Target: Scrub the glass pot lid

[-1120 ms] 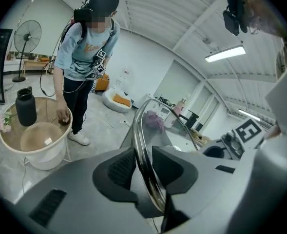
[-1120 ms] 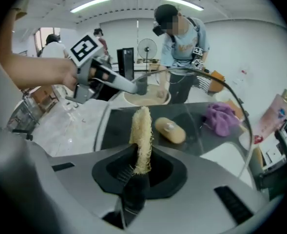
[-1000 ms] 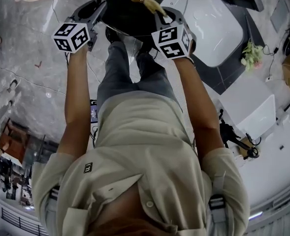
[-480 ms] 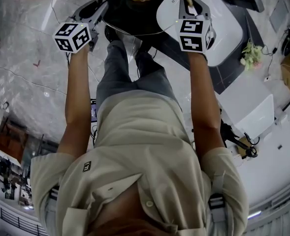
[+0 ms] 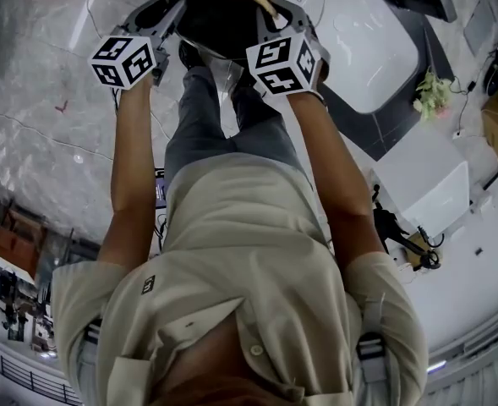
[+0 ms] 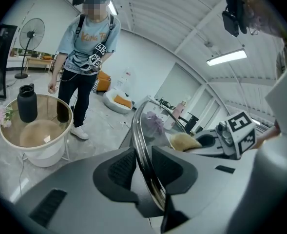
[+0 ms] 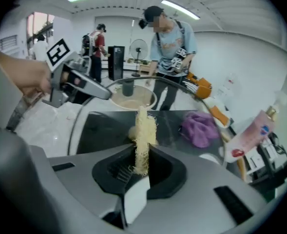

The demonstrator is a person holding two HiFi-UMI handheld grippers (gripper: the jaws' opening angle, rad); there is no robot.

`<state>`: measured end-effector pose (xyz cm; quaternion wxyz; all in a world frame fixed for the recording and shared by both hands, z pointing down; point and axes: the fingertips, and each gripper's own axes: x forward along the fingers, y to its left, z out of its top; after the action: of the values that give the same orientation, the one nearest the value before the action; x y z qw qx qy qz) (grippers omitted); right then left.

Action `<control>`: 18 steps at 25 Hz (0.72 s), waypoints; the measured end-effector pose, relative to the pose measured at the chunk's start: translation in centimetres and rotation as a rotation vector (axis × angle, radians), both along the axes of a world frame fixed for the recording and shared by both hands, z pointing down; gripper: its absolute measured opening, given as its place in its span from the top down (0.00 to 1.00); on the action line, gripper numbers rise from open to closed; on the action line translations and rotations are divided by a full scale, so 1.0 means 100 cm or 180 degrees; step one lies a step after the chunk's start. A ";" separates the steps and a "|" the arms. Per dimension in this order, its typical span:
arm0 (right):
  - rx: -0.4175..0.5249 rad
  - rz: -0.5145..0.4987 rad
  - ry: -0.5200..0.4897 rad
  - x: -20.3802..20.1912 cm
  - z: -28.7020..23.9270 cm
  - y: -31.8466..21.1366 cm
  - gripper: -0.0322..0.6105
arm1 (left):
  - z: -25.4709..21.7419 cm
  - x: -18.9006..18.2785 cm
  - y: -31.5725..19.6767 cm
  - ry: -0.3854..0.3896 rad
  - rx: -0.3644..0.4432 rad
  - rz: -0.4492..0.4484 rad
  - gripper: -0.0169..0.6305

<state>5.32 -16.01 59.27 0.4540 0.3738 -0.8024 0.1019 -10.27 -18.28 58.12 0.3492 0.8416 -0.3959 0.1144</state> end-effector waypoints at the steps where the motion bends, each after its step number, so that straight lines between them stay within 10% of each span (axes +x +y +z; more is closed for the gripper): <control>1: -0.0129 -0.0222 -0.0085 -0.024 0.005 0.015 0.87 | 0.000 0.000 0.000 0.0001 0.0006 0.0003 0.81; 6: -0.0571 -0.1247 -0.0342 -0.109 0.021 0.084 0.87 | 0.005 0.000 0.000 0.0008 -0.0030 0.0017 0.81; 18: -0.0627 -0.1261 -0.0354 -0.109 0.020 0.077 0.87 | 0.007 -0.001 -0.003 0.0043 -0.0037 0.0061 0.80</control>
<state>-5.53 -8.29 61.25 0.4545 0.1567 -0.8700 0.1091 -10.34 -18.61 58.78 0.3556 0.8440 -0.3848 0.1144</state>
